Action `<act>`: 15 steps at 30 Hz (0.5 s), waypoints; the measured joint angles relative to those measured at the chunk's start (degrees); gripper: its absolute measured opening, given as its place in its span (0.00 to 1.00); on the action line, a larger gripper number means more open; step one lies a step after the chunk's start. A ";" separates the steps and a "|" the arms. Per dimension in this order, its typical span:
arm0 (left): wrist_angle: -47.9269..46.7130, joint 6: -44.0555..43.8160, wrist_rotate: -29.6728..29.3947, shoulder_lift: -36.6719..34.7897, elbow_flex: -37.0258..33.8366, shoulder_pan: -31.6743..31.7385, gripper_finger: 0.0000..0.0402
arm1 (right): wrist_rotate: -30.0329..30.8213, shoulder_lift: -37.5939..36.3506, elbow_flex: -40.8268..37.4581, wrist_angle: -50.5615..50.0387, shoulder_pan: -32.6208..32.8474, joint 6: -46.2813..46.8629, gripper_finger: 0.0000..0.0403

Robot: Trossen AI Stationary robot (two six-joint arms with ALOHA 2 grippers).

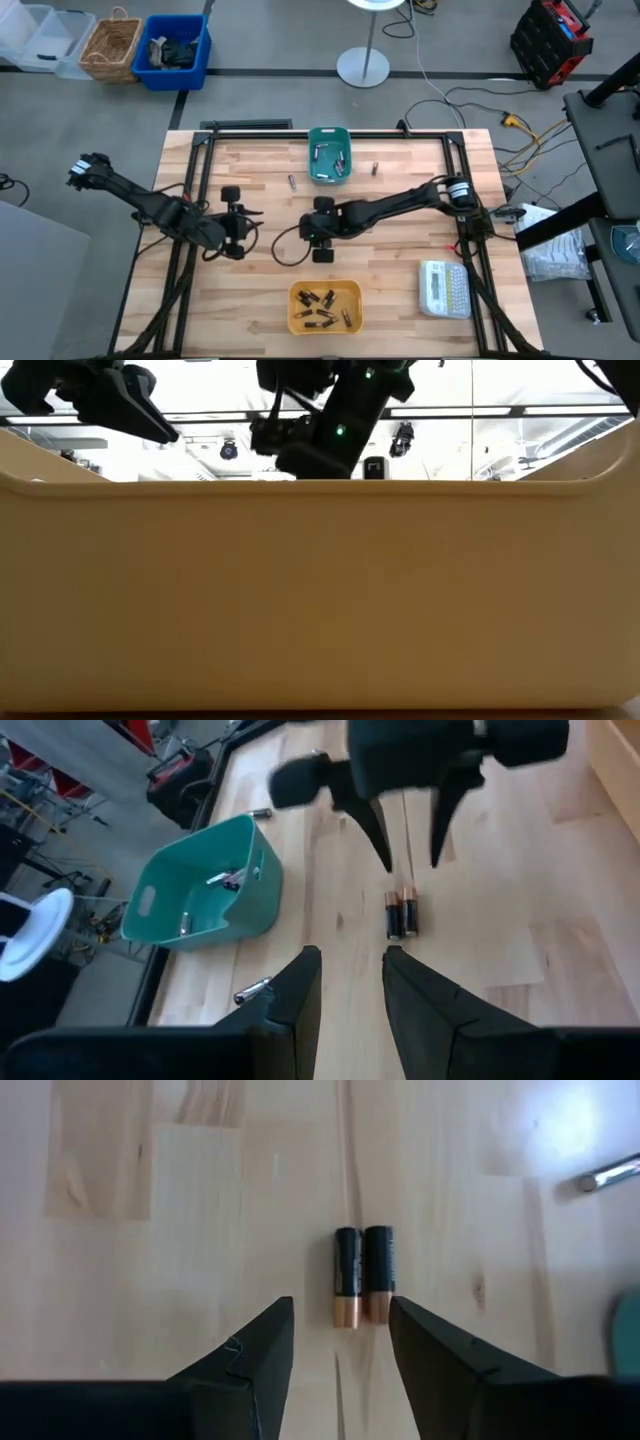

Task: Sort batteries
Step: Put the bottom black battery into the yellow bin

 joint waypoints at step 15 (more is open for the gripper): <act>-3.31 0.72 -9.04 -7.84 0.00 0.04 0.22 | 0.54 3.68 0.11 3.77 -0.27 -0.07 0.41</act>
